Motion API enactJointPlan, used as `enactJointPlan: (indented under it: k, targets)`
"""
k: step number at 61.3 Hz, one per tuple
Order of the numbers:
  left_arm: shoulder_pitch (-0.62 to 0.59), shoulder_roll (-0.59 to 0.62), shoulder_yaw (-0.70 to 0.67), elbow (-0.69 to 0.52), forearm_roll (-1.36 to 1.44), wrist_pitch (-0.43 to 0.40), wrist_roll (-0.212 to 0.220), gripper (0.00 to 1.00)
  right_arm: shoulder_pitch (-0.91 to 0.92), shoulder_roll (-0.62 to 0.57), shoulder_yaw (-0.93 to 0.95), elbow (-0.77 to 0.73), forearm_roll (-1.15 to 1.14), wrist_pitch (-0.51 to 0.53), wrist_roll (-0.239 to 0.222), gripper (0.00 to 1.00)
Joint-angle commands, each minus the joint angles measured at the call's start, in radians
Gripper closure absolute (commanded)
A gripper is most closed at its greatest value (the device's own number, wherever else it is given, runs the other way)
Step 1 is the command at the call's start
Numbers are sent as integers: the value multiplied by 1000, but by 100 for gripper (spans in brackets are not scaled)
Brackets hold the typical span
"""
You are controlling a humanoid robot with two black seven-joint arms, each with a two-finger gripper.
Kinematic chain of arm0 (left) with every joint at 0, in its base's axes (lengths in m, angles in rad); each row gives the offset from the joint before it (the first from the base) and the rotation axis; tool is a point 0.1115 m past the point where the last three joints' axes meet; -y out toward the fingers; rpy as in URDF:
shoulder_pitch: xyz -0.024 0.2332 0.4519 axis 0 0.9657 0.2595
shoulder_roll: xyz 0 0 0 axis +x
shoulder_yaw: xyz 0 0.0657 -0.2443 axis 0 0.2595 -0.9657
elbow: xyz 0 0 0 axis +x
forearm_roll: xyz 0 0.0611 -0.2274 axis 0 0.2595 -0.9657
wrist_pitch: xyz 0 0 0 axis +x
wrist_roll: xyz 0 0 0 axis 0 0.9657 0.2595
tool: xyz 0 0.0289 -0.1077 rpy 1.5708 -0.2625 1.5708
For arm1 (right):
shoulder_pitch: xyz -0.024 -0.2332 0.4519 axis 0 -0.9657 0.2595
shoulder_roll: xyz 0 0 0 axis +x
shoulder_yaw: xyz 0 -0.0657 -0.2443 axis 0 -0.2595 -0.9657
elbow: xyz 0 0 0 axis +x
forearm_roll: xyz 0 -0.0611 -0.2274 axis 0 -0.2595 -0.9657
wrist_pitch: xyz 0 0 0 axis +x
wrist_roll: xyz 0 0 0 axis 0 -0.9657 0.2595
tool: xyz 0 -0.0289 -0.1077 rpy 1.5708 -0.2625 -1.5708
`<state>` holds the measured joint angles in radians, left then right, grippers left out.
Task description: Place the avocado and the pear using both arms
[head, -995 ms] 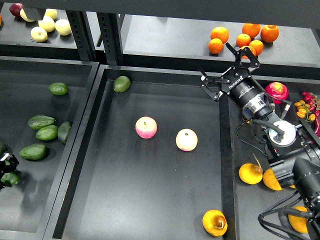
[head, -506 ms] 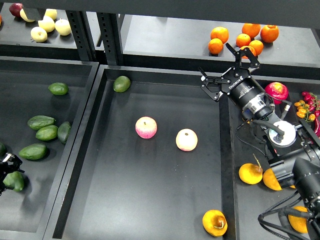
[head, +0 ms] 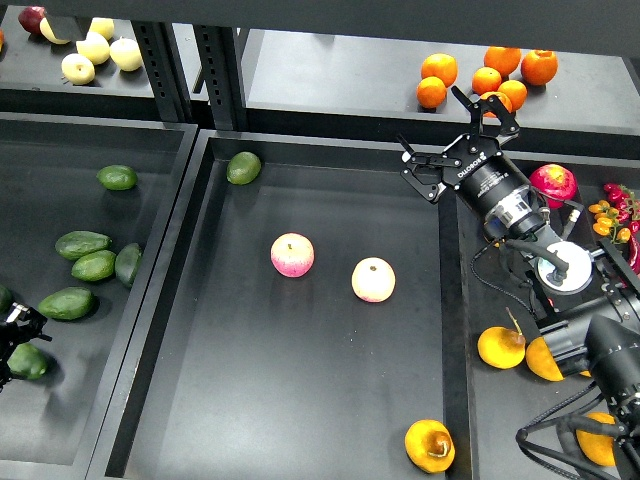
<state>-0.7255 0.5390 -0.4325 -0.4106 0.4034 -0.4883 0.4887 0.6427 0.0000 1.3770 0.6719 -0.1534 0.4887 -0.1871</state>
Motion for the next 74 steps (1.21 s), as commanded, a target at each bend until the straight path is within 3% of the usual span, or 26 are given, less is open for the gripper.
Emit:
enactJointPlan:
  k: [1, 11, 20, 36, 61, 68, 74]
  targets:
    - [-2, -27, -115, -2, 0, 0, 0, 18, 0, 0, 0, -2, 0, 0, 1, 0]
    - [-14, -80, -268, -2, 0, 0, 0, 18, 0, 0, 0, -9, 0, 0, 1, 0]
    - [-35, -137, -371, -7, -2, 0, 0, 11, 0, 0, -1, -12, 0, 0, 0, 0]
    - [-19, -243, -548, -105, -66, 0, 0, 10, -1, 0, 0, -14, 0, 0, 1, 0]
    - [0, -260, -620, -158, -256, 0, 0, 9, 0, 0, 0, -12, -2, 0, 3, 0]
    - [1, -315, -687, -186, -278, 0, -45, 8, 0, 0, 0, -12, -2, 0, 1, 0]
    - [3, -359, -739, -185, -278, 0, -52, 8, 0, 0, 0, -12, -2, 0, 3, 0]
